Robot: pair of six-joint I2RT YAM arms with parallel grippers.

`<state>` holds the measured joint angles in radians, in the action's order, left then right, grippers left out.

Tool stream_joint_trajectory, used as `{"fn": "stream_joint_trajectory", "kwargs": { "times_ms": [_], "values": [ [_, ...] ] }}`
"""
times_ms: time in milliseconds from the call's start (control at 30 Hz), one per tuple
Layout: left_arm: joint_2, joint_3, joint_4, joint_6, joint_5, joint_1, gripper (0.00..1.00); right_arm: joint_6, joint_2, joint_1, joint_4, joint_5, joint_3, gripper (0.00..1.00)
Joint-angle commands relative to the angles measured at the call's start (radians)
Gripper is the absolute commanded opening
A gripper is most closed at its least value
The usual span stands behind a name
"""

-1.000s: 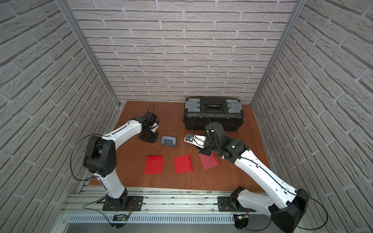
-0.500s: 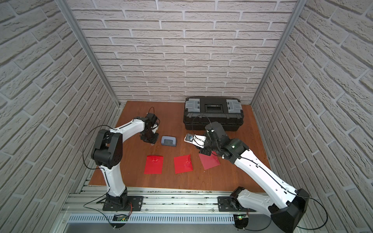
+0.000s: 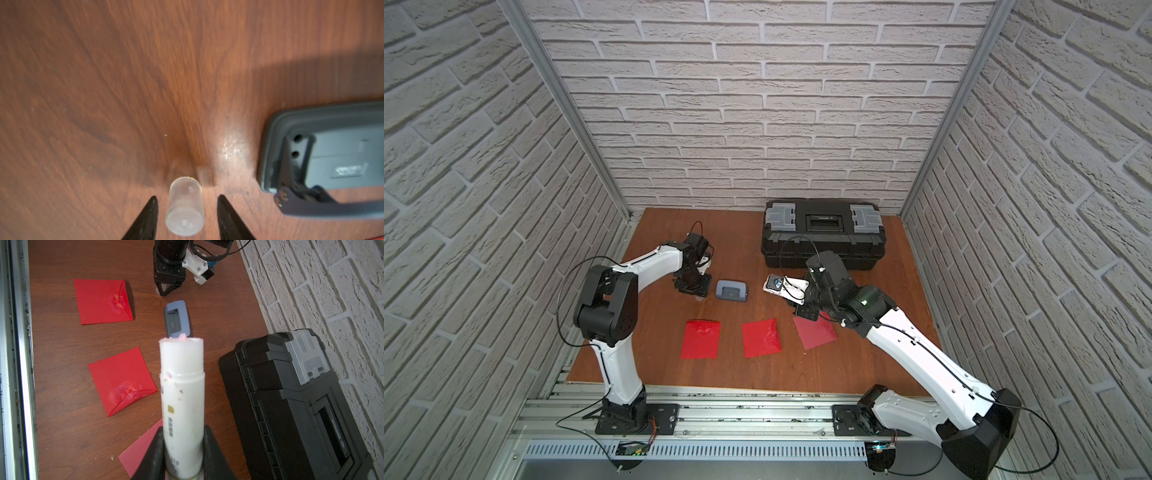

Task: Seal the envelope with a glue stick
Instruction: Place the lid at the center of the board.

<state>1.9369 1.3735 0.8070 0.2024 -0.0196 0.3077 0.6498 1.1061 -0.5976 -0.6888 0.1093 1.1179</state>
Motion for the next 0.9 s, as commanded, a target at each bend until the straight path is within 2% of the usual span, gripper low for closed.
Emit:
{"fn": "stream_joint_trajectory", "kwargs": {
  "times_ms": [0, 167, 267, 400, 633, 867],
  "values": [
    [-0.096, 0.011, 0.000, 0.005, 0.011, -0.007, 0.50, -0.116, -0.021, -0.004, 0.080, 0.028, -0.003, 0.03],
    [-0.264, 0.007, -0.089, 0.028, 0.102, -0.001, 0.54, -0.400, -0.022, -0.002, 0.249, 0.088, -0.014, 0.03],
    [-0.387, -0.044, -0.254, 0.056, 0.237, 0.008, 0.55, -0.597, -0.025, -0.002, 0.380, 0.136, -0.025, 0.03],
    [-0.534, -0.121, -0.532, 0.141, 0.449, 0.019, 0.55, -0.752, -0.015, -0.004, 0.553, 0.229, -0.040, 0.03],
    [-0.677, -0.213, -0.950, 0.203, 0.667, 0.157, 0.59, -0.846, 0.012, -0.004, 0.686, 0.361, -0.007, 0.03],
    [-0.713, -0.229, -1.086, 0.179, 0.744, 0.266, 0.62, -0.865, 0.009, -0.008, 0.798, 0.452, -0.006, 0.03]
  ]
}}
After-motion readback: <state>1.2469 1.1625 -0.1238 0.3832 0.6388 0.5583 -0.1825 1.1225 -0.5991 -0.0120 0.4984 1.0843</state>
